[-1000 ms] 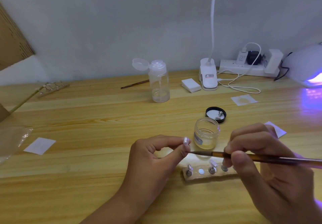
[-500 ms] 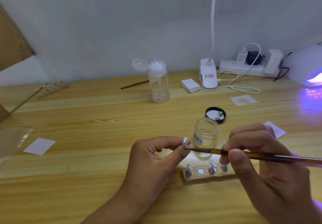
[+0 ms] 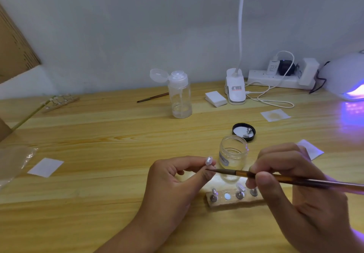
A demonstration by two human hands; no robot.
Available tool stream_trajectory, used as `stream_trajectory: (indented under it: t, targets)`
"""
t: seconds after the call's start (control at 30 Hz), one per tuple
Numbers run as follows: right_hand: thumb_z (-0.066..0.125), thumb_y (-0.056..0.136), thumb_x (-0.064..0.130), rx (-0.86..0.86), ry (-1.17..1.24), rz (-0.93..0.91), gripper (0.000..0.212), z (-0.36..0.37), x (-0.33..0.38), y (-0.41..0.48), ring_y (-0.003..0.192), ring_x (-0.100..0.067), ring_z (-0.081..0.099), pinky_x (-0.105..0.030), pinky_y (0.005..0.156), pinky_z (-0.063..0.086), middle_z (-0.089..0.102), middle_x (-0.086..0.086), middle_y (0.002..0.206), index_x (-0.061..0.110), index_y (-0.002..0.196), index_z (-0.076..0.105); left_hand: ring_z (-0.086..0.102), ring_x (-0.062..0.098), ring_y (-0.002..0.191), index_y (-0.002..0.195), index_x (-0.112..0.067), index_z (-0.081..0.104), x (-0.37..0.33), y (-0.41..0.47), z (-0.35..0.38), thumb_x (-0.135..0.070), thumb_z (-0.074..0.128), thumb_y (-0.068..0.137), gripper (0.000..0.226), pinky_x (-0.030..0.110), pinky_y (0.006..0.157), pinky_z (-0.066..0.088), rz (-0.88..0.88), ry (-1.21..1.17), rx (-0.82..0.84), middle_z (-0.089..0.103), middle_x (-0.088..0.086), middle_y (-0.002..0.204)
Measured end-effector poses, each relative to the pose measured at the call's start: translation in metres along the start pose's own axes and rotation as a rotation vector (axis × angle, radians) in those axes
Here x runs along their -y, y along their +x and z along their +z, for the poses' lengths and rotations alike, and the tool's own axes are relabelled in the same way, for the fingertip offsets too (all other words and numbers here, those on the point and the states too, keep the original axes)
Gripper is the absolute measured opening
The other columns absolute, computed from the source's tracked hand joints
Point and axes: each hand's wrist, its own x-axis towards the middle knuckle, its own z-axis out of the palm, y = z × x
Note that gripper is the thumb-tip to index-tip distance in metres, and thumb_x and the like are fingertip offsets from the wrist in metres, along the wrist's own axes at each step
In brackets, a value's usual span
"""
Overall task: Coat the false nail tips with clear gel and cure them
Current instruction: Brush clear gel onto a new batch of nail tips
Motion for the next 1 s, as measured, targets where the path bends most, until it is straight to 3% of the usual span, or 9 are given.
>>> stream_trajectory:
  t: [0.27, 0.43, 0.6, 0.77, 0.9, 1.0]
  targets:
    - [0.045, 0.102, 0.041, -0.013, -0.1, 0.037, 0.023, -0.0022, -0.0022, 0.0035, 0.084, -0.017, 0.056, -0.036, 0.075, 0.04, 0.063, 0.008, 0.082, 0.026, 0.089, 0.057, 0.062, -0.007, 0.075, 0.078, -0.043, 0.078, 0.0018, -0.0003, 0.0001, -0.038, 0.077, 0.073, 0.007, 0.007, 0.069, 0.037, 0.032, 0.015, 0.009, 0.075, -0.015, 0.078]
    - [0.046, 0.102, 0.039, 0.013, -0.018, 0.001, 0.029, -0.0019, -0.0006, 0.0015, 0.079, -0.02, 0.058, -0.045, 0.067, 0.041, 0.059, 0.012, 0.084, 0.018, 0.086, 0.06, 0.059, -0.006, 0.072, 0.08, -0.042, 0.078, 0.0048, 0.0013, -0.0002, -0.041, 0.076, 0.072, 0.008, 0.007, 0.067, 0.035, 0.073, 0.041, 0.0, 0.072, -0.015, 0.074]
    - [0.045, 0.102, 0.043, 0.011, -0.08, 0.028, 0.023, -0.0016, -0.001, 0.0027, 0.085, -0.019, 0.057, -0.034, 0.077, 0.04, 0.062, 0.012, 0.085, 0.027, 0.091, 0.058, 0.062, -0.004, 0.072, 0.078, -0.033, 0.08, 0.0044, 0.0013, -0.0005, -0.029, 0.081, 0.077, 0.005, 0.004, 0.066, 0.038, 0.078, 0.048, 0.005, 0.072, -0.011, 0.073]
    - [0.048, 0.099, 0.034, 0.038, -0.018, 0.014, 0.025, -0.0027, -0.0011, 0.0015, 0.081, -0.02, 0.057, -0.042, 0.068, 0.041, 0.059, 0.012, 0.084, 0.018, 0.084, 0.059, 0.061, -0.005, 0.071, 0.075, -0.027, 0.08, 0.0023, 0.0022, -0.0002, -0.02, 0.082, 0.073, 0.007, 0.004, 0.064, 0.038, 0.06, 0.068, -0.026, 0.071, -0.012, 0.071]
    - [0.045, 0.102, 0.038, 0.01, -0.039, 0.001, 0.027, -0.0025, 0.0011, 0.003, 0.083, -0.019, 0.057, -0.032, 0.076, 0.039, 0.062, 0.007, 0.082, 0.02, 0.087, 0.059, 0.06, -0.003, 0.071, 0.072, -0.027, 0.079, -0.0001, 0.0016, 0.0, -0.015, 0.083, 0.073, 0.013, 0.005, 0.064, 0.037, 0.063, 0.097, -0.044, 0.07, -0.012, 0.07]
    - [0.044, 0.102, 0.041, 0.026, -0.087, 0.006, 0.025, 0.0, 0.0002, 0.0036, 0.086, -0.015, 0.057, -0.039, 0.074, 0.042, 0.061, 0.011, 0.085, 0.024, 0.091, 0.059, 0.062, 0.0, 0.072, 0.069, -0.028, 0.078, -0.0008, 0.0012, 0.0003, -0.01, 0.084, 0.072, 0.019, 0.005, 0.065, 0.037, 0.063, 0.109, -0.062, 0.07, -0.012, 0.069]
